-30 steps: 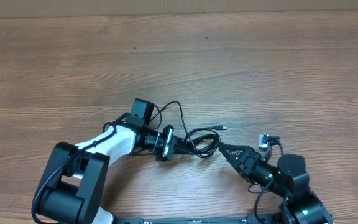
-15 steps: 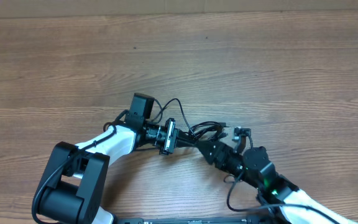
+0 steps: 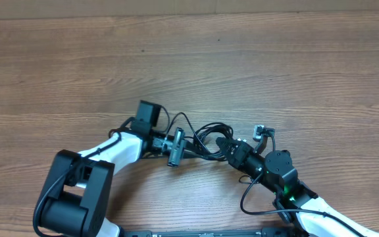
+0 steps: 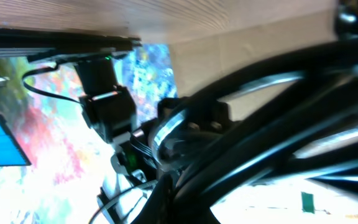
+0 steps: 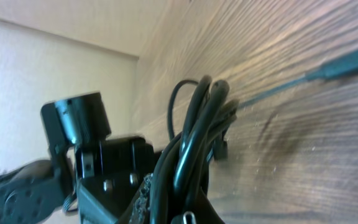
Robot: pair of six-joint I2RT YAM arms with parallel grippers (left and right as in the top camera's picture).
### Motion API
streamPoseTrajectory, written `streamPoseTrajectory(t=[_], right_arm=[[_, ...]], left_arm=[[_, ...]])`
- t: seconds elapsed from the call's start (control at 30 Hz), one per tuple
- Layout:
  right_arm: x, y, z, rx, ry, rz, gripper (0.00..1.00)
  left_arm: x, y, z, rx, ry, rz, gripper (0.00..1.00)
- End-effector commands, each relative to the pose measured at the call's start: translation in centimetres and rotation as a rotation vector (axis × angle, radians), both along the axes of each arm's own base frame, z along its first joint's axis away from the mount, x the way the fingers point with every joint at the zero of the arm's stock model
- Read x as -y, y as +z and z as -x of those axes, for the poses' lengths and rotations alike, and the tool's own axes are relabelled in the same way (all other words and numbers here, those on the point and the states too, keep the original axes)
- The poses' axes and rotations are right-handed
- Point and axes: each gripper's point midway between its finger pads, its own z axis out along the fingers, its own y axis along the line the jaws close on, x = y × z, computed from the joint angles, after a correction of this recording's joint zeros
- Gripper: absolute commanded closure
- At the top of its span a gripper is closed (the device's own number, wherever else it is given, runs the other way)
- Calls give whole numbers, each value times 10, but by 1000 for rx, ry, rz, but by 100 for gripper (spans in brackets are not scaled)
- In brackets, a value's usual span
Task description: Untangle cables
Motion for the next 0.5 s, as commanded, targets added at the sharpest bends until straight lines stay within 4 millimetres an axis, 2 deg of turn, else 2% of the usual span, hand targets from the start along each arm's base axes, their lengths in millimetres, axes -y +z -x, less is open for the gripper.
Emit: streamPoseTrajectory(t=[0.0,0.07,0.1,0.23,0.33,0.47], right_arm=[[-6,1,12,8,90,14,96],[-5,-7,16,-25,96,33,96],[-2,-18,20,-69,95,59,96],[3,-37,28,-148,96,103,95],[6,-48,34,-197,97,130,96],[5,-52,40,-242,115,118,96]], left_arm=[[-31,9,-25,89,90,80,96],[-50,14,-39,138,150,108,96],[-70,16,-52,185,211,124,96],[-97,18,-67,240,297,131,96],[-107,18,-72,268,330,122,96],[-106,5,-76,422,314,50,96]])
